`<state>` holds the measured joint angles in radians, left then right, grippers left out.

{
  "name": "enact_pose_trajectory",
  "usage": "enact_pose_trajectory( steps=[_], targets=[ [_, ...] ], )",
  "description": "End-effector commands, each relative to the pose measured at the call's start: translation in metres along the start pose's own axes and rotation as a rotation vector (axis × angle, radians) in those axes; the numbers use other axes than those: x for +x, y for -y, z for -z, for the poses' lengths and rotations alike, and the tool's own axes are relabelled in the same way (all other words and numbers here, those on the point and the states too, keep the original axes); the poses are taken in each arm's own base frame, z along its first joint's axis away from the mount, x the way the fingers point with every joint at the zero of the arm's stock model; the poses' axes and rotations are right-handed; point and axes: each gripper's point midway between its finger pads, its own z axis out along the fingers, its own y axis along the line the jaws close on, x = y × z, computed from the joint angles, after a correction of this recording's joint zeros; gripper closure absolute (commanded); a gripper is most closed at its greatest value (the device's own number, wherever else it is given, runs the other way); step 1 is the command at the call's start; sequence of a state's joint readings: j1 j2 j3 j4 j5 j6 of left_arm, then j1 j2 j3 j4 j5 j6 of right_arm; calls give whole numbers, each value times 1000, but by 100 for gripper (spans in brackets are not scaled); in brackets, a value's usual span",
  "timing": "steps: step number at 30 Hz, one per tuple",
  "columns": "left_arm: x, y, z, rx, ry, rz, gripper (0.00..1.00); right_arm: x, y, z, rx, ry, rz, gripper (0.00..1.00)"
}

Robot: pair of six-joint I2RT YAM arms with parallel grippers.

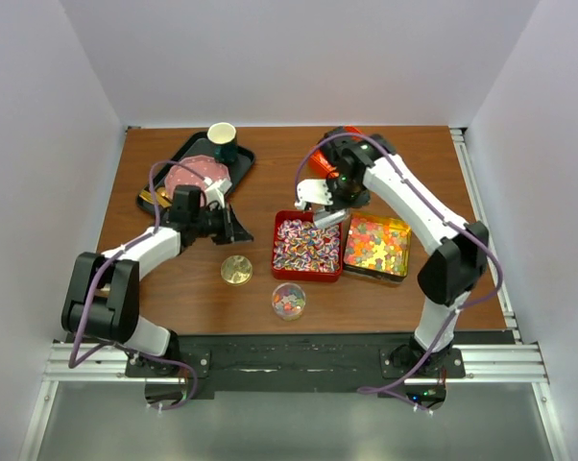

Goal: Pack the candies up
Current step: Scoop the fake candies from the storage box.

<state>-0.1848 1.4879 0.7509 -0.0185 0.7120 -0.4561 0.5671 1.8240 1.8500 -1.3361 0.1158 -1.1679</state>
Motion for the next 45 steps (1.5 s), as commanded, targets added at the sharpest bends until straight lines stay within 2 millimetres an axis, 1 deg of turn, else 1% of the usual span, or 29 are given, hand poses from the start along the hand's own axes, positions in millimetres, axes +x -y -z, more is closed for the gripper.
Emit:
enact_pose_trajectory(
  steps=[1,2,3,5,6,7,8,9,10,11,13,14,15,16,18,22,24,26,27,28,30,32,34,36,38,39,41,43,45],
  targets=[
    [23,1,1,-37,-23,-72,100,11,19,14,73,-212,147,100],
    [28,3,0,-36,-30,-74,100,10,20,12,77,-234,165,100],
    [40,4,-2,-35,-53,-72,100,8,25,13,100,-271,188,100],
    [49,8,-5,-30,-64,-64,100,5,28,8,107,-301,212,100],
    [57,10,-7,-25,-85,-64,100,5,33,9,127,-333,231,100],
    [55,13,-11,-14,-73,-81,100,6,35,8,135,-358,244,100],
    [57,14,-12,-12,-81,-82,100,5,35,4,132,-378,262,100],
    [61,15,-15,-8,-93,-83,100,1,37,3,145,-385,278,100],
    [64,15,-17,-8,-102,-74,100,2,40,5,157,-411,298,100],
    [65,14,-19,-8,-107,-68,100,1,39,1,153,-424,315,100],
    [70,14,-24,-5,-122,-56,100,-5,41,1,174,-452,361,100],
    [71,14,-25,-5,-123,-53,100,-5,37,-5,160,-468,389,100],
    [74,14,-28,-2,-131,-45,100,-9,38,-4,174,-470,417,100],
    [72,16,-30,4,-126,-48,100,-9,33,-10,160,-483,440,100],
    [73,18,-34,14,-137,-46,100,-11,31,-12,161,-498,469,100],
    [77,21,-39,33,-152,-38,100,-10,19,-22,123,-516,501,100],
    [81,21,-40,39,-162,-27,100,-13,14,-26,114,-511,513,100],
    [82,24,-42,63,-161,-31,100,-20,7,-29,92,-487,510,100],
    [86,23,-42,67,-167,-28,100,-21,-3,-31,58,-468,483,100],
    [84,25,-44,83,-155,-42,100,-26,-4,-33,44,-457,470,100],
    [86,25,-44,89,-158,-41,100,-30,-12,-34,20,-444,446,100],
    [85,28,-45,102,-153,-47,100,-37,-17,-36,18,-431,449,100],
    [83,30,-46,113,-153,-52,100,-39,-24,-37,9,-424,445,100],
    [82,31,-48,121,-154,-51,100,-45,-30,-36,5,-415,437,100],
    [82,33,-49,135,-154,-56,100,-54,-35,-35,-2,-379,422,100],
    [81,34,-50,140,-154,-58,100,-54,-39,-34,-18,-376,400,100],
    [80,34,-51,141,-153,-62,100,-59,-39,-31,-19,-366,376,100],
    [80,34,-51,139,-155,-63,100,-58,-35,-28,9,-369,374,100],
    [79,35,-50,136,-155,-70,100,-57,-26,-23,55,-391,391,100]
  ],
)
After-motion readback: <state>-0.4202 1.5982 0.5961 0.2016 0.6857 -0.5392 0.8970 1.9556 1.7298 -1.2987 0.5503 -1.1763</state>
